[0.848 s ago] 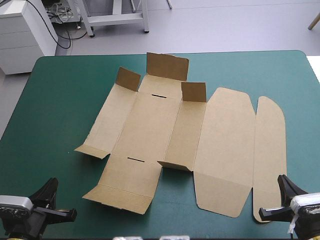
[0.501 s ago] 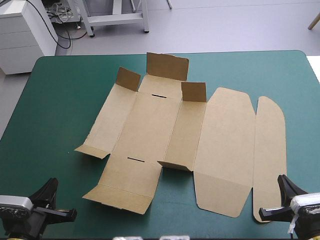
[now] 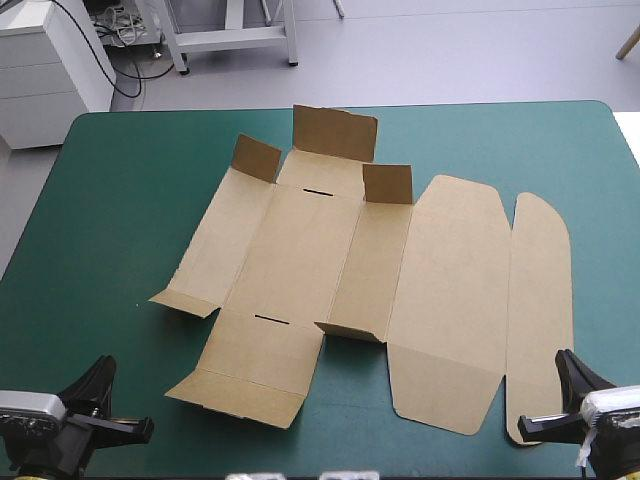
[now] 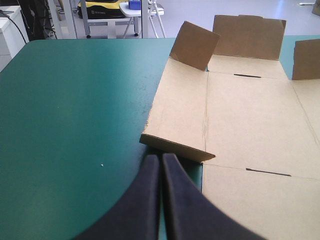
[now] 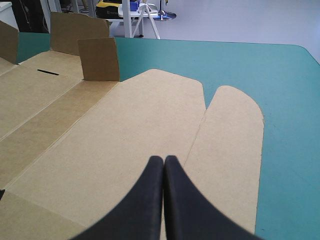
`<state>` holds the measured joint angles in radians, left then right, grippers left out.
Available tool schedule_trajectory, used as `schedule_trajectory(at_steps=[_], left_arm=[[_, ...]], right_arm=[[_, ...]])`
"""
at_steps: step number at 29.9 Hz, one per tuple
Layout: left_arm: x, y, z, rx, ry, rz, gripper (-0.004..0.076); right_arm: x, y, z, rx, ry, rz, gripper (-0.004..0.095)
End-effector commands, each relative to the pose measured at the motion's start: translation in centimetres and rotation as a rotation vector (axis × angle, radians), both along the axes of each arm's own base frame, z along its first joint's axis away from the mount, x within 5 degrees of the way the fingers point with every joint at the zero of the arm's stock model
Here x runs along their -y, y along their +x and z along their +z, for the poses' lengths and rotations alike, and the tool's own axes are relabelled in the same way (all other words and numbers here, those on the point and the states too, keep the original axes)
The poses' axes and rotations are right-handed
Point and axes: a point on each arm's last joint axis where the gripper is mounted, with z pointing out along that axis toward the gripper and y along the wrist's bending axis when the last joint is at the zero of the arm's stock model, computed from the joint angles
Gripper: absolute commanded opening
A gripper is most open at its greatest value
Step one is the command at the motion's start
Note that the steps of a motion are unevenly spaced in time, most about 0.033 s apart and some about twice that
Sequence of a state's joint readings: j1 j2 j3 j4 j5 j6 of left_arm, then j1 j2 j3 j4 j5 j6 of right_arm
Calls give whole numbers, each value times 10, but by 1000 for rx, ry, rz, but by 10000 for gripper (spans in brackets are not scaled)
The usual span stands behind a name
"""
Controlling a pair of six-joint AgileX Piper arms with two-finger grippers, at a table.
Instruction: Fold the box
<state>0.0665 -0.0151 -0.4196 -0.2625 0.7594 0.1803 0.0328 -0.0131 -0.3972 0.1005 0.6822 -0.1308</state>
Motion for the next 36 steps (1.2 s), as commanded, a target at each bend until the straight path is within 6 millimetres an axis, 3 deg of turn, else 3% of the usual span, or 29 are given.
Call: schedule_trajectory(at_steps=[1, 5, 8, 12, 21, 27, 31, 36], left_arm=[[0, -4, 13, 107, -21, 2, -8], [0, -4, 13, 107, -21, 2, -8], [0, -4, 13, 107, -21, 2, -8], [0, -4, 13, 107, -21, 2, -8], [0, -4, 13, 107, -21, 2, -8], [0, -4, 13, 107, -21, 2, -8], [0, -4, 13, 107, -21, 2, -8], [0, -4, 13, 107, -21, 2, -8]], right_arm=[[1, -7, 16, 125, -1, -8, 11], [1, -7, 16, 126, -4, -3, 238], [1, -7, 16, 126, -4, -3, 557], [1, -7, 16, 125, -2, -6, 855], [1, -5, 16, 118, -6, -6, 881], [0, 8, 21, 38, -29, 0, 881], [0, 24, 39, -9, -122, 20, 881], [-2, 58, 70, -90, -236, 54, 881]])
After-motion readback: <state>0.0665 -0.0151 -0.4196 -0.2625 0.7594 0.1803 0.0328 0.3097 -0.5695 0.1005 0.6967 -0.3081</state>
